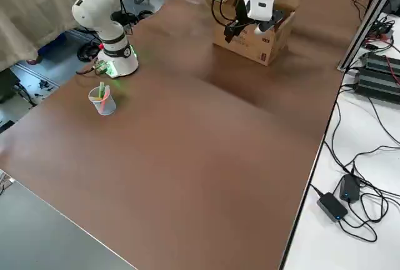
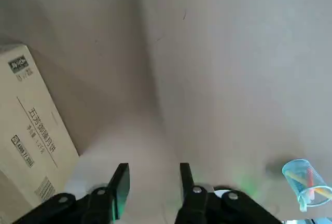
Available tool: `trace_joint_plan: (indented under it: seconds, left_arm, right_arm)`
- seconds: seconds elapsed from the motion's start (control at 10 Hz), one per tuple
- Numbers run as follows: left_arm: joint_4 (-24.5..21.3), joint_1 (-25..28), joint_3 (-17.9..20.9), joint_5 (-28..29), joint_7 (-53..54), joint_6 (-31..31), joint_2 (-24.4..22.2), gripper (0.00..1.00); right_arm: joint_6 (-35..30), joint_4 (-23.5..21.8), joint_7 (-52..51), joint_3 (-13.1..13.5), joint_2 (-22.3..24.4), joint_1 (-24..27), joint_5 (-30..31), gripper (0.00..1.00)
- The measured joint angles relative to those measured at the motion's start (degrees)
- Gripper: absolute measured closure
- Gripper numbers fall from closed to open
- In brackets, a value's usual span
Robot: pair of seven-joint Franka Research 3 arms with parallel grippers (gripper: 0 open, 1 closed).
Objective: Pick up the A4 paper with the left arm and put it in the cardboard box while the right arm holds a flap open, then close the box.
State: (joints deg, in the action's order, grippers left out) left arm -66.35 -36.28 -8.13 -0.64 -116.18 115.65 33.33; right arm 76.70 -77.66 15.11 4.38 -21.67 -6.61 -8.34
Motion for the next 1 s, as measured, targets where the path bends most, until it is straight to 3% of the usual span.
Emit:
trace_joint_plan:
  seconds: [0.1,0.3,0.4,0.6,0.7,1.0]
  left_arm:
    - [0.0,2.0,0.0,-0.1,2.9,-6.1,-3.1,0.17]
    - [-0.4,8.4,0.0,-3.6,17.9,-20.6,-5.6,0.5]
    - [-0.6,12.1,0.0,-5.2,26.1,-26.7,-5.6,0.63]
    - [-2.5,19.4,0.0,-7.6,37.1,-31.6,-5.1,0.93]
    - [-4.1,20.9,0.0,-8.4,39.9,-31.6,-3.6,0.99]
    - [-4.9,17.2,-1.0,-12.6,38.8,-23.9,3.4,0.99]
  right_arm:
    - [-0.1,-0.6,0.6,-0.1,-0.1,-0.7,0.0,0.54]
    - [-0.4,-1.7,2.9,-0.6,-0.5,-2.2,-0.3,0.61]
    - [-1.4,-1.8,3.7,-0.7,-1.2,-3.3,-1.1,0.79]
    - [-2.8,-1.8,4.4,-0.8,-2.7,-4.4,-4.5,0.94]
    - [-3.3,-1.8,4.5,-0.8,-3.1,-4.4,-6.5,0.99]
    - [-4.1,-1.9,4.5,-0.9,-5.1,-4.9,-13.3,0.99]
